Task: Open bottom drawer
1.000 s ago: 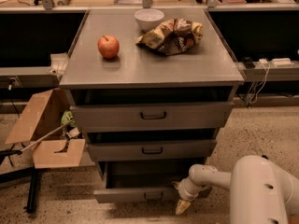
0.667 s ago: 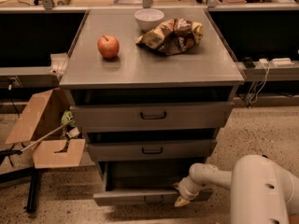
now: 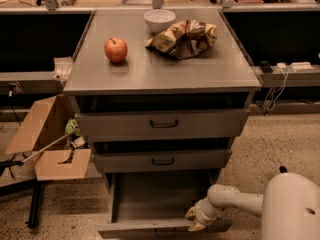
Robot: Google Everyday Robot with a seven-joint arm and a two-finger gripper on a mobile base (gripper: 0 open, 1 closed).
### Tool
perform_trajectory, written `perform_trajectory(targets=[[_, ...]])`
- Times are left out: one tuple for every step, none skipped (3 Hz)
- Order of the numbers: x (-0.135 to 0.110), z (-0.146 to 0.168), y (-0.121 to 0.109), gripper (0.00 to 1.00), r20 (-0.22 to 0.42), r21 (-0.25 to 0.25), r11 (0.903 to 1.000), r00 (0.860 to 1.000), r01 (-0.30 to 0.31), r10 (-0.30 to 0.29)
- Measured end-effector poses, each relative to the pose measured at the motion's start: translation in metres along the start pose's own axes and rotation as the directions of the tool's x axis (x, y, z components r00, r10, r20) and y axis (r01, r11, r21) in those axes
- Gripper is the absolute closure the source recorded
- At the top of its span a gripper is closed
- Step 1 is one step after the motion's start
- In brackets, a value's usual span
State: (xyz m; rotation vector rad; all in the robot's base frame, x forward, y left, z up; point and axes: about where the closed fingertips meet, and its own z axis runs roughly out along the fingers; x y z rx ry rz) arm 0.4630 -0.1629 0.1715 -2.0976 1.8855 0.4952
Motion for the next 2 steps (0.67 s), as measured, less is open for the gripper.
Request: perform_trajectory(targets=[[0.0000, 0.0001, 0.0001, 0.00, 0.000, 0.000, 1.0000, 1.000, 0.000, 0.000], [0.0000, 0.0001, 0.0001, 0.00, 0.000, 0.000, 1.0000, 1.000, 0.000, 0.000]])
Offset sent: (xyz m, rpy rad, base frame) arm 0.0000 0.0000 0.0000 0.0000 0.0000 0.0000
